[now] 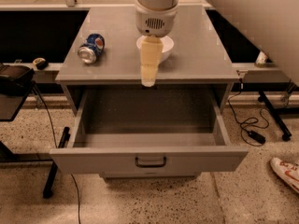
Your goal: Place pepsi can into top drawer
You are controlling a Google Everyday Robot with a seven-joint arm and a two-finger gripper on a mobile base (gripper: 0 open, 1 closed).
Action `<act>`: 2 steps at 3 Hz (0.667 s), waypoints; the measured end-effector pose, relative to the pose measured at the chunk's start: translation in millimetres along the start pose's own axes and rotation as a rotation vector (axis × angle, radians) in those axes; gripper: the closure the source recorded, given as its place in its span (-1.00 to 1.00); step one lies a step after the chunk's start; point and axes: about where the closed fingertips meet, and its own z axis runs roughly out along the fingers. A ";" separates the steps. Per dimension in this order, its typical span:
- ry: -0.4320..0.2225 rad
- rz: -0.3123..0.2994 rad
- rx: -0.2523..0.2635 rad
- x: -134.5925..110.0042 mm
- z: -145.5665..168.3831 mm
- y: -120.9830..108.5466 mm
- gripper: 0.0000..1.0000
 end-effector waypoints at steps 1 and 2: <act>-0.040 0.004 -0.007 -3.6 1.0 -1.9 -1.00; -0.115 0.081 0.011 -28.3 12.2 -31.0 -1.00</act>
Offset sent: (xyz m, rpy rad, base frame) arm 0.0958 0.0635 0.0042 0.3118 -0.0327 -0.2419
